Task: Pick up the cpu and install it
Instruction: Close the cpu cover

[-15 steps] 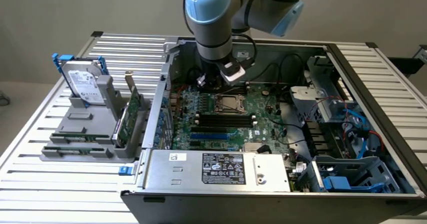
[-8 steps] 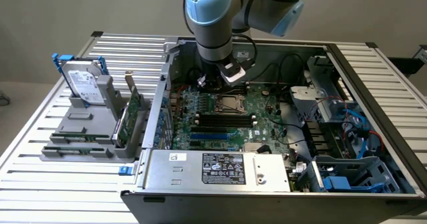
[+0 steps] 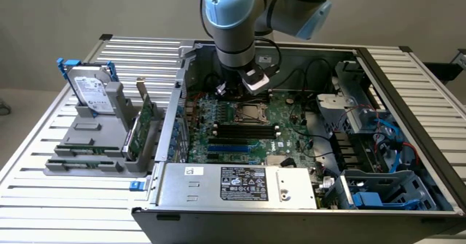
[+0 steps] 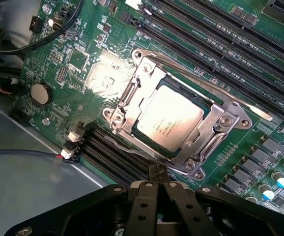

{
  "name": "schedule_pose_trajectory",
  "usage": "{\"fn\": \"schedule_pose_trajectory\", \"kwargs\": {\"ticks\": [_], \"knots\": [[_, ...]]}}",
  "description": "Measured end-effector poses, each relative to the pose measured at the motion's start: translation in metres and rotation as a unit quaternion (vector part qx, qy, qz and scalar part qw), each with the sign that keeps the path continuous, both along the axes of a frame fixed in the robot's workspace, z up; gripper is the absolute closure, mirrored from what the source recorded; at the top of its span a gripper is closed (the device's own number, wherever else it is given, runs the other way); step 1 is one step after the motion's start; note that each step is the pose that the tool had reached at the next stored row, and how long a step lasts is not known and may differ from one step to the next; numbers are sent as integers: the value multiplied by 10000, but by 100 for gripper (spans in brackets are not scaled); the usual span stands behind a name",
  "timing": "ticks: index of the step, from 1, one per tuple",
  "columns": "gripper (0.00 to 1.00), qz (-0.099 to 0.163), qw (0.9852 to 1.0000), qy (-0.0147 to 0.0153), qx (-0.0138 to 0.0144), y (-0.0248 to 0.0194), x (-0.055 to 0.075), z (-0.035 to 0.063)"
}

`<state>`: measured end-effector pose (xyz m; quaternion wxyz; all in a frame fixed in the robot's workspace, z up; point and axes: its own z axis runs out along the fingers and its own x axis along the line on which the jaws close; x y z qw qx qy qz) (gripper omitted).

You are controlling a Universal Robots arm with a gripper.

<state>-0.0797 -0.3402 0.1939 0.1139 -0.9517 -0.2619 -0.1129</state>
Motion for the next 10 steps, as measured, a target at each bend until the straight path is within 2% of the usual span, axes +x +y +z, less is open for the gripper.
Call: {"fn": "schedule_pose_trajectory", "kwargs": {"ticks": [10], "knots": [[89,0,10000,0,0,0,29,-16]]}}
